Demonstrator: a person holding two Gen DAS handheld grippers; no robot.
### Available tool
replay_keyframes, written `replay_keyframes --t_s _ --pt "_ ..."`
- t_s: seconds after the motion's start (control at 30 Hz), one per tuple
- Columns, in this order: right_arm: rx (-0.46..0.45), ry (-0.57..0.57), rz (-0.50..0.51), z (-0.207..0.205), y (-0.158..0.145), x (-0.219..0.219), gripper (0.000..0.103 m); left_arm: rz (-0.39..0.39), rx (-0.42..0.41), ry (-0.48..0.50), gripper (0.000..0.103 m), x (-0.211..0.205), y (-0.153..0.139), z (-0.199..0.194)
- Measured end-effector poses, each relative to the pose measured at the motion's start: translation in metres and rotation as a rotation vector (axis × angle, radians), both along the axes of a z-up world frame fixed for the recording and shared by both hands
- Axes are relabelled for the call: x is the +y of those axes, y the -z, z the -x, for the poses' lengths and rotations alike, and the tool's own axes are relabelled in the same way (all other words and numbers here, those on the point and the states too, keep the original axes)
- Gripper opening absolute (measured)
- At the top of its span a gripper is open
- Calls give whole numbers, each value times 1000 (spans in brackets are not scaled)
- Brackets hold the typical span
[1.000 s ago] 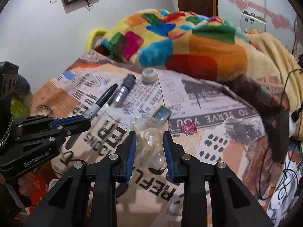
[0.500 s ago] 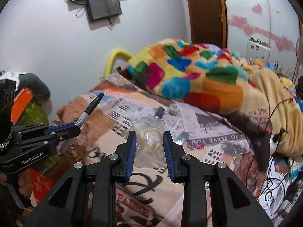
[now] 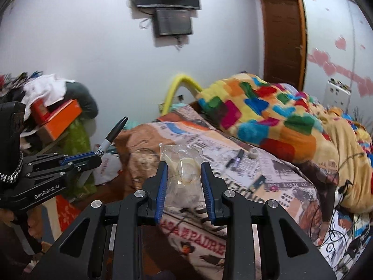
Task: Collect trash
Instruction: 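Carry the marker and plastic bag in both tools over the white bin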
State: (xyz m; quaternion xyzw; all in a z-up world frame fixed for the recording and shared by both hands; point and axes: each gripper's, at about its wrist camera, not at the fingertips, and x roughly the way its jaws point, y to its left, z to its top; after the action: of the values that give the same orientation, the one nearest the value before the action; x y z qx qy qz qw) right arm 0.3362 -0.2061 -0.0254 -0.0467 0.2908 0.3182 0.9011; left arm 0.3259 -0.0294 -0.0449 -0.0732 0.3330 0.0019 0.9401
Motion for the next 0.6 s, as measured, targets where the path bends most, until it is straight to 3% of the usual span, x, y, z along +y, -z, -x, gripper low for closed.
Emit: replay_keyframes --t_s 0.4,0.6 --pt "-2 -183 -14 55 -4 73 26 -12 -30 -185 9 70 -7 101" --pt "31 -264 -11 73 6 108 26 -9 -11 -289 9 105 4 139"
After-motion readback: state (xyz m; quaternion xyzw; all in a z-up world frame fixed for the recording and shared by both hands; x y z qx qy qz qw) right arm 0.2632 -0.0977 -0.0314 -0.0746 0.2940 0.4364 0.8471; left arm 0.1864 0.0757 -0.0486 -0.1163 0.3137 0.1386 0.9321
